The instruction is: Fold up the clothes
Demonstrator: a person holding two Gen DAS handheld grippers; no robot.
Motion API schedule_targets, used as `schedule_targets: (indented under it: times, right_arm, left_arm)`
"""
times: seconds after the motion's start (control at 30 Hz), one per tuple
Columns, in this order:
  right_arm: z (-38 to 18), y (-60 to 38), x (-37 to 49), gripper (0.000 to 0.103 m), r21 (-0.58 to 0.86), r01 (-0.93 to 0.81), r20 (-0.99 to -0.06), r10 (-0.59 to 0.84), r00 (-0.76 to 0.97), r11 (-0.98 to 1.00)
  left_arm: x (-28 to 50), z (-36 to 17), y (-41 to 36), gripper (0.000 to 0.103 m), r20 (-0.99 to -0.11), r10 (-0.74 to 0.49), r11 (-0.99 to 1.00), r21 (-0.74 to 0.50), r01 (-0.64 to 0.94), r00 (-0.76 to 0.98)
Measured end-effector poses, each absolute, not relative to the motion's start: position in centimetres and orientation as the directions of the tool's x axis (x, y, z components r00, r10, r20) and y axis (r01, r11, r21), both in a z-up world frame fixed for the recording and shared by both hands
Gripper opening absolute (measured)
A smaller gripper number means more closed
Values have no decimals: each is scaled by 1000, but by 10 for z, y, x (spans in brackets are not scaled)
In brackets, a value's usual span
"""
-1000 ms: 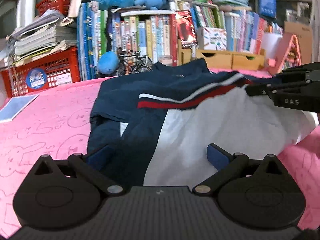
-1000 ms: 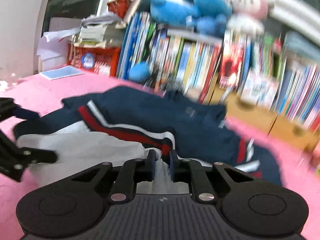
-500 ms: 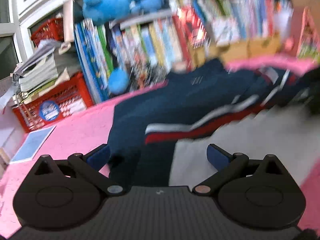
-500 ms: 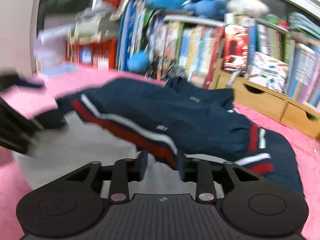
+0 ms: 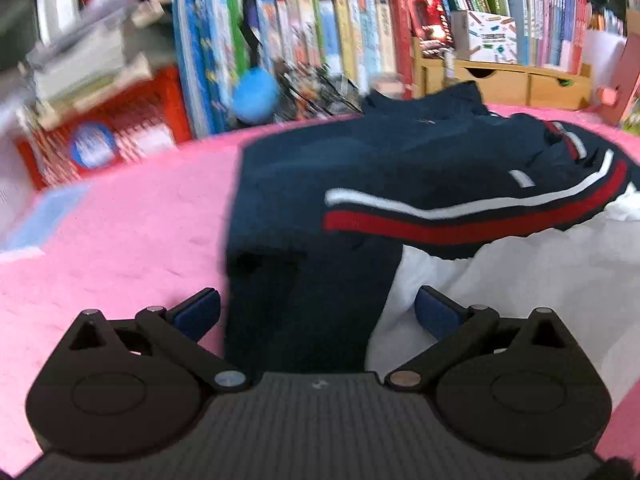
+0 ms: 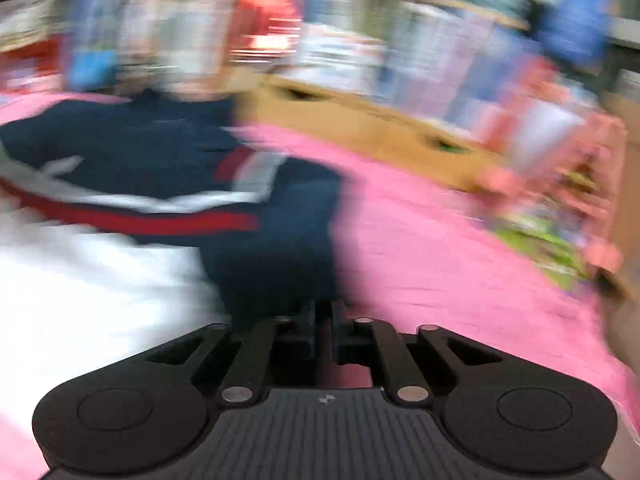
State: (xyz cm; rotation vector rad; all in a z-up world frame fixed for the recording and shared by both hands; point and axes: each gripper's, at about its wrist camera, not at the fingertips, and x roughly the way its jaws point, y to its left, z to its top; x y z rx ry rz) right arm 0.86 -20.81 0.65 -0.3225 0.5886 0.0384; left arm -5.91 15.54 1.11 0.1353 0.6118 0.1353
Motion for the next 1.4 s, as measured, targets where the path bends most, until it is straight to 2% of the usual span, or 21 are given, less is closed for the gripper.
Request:
schedule_targets:
  times: [0.07, 0.13, 0.17, 0.2, 0.27, 0.3, 0.43, 0.47, 0.5, 0.53, 0.57, 0.63, 0.7, 0.77, 0.8, 0.97, 1.13, 1.27, 1.4]
  right_arm:
    - [17, -228, -2, 13, -245, -83, -515, -57, 856, 966]
    - [26, -237, -30, 22, -239, -143, -466, 16, 885, 960]
    - [28, -234, -46, 34, -273, -202, -446, 62, 893, 941]
    - [29, -227, -64, 50, -322, -269, -430, 113, 896, 908]
    - [27, -204, -98, 66, -401, -402, -422, 224, 879, 823]
    - [25, -190, -114, 68, -420, -470, -430, 287, 856, 776]
    - [15, -134, -154, 62, -424, -654, -485, 453, 748, 627]
    - [12, -121, -155, 55, -420, -679, -499, 471, 727, 602]
    - [10, -109, -156, 47, -416, -703, -514, 489, 705, 577]
    - [8, -98, -153, 47, -410, -715, -524, 495, 693, 566]
    - [8, -91, -148, 47, -402, -712, -526, 491, 694, 576]
    - [9, -81, -134, 44, -379, -702, -527, 483, 699, 603]
    - [11, -81, -125, 42, -368, -703, -529, 485, 697, 609]
    - [11, -83, -121, 38, -382, -707, -534, 482, 694, 595]
    - [9, -85, -121, 25, -403, -697, -536, 464, 705, 593]
    - [10, -129, -119, 25, -388, -669, -567, 407, 716, 634]
    - [11, -173, -114, 20, -358, -614, -587, 342, 733, 703]
    - [10, -202, -113, 20, -337, -569, -596, 298, 746, 750]
    - [8, -230, -111, 21, -342, -486, -596, 213, 774, 804]
  left_arm:
    - [-74, 19, 154, 103, -506, 217, 965, 241, -104, 835]
    - [-97, 30, 150, 103, -447, 230, 944, 318, -86, 865]
    - [-107, 36, 146, 103, -429, 211, 938, 342, -59, 878]
    - [-119, 41, 140, 103, -419, 179, 933, 359, -19, 890]
    - [-143, 47, 123, 103, -410, 92, 920, 383, 80, 908]
    - [-155, 49, 112, 103, -412, 39, 911, 390, 137, 911]
    - [-174, 36, 64, 103, -447, -107, 841, 436, 321, 888]
    - [-174, 30, 52, 103, -457, -120, 814, 463, 351, 881]
    - [-171, 23, 43, 91, -483, -125, 785, 486, 384, 867]
    - [-168, 17, 34, 71, -508, -129, 757, 505, 415, 852]
    - [-161, 13, 31, 62, -534, -127, 749, 501, 433, 836]
    - [-148, 14, 29, 48, -561, -148, 755, 468, 459, 815]
    - [-132, 16, 31, 43, -585, -128, 774, 446, 449, 801]
    - [-119, 17, 38, 44, -600, -113, 796, 422, 434, 792]
    - [-114, 18, 44, 44, -614, -110, 814, 395, 425, 781]
    - [-112, 23, 87, 45, -651, -54, 881, 326, 344, 757]
    - [-116, 27, 126, 47, -668, -25, 931, 257, 261, 744]
    - [-122, 28, 140, 49, -667, 6, 938, 262, 227, 745]
    - [-131, 28, 165, 52, -663, 98, 941, 305, 148, 742]
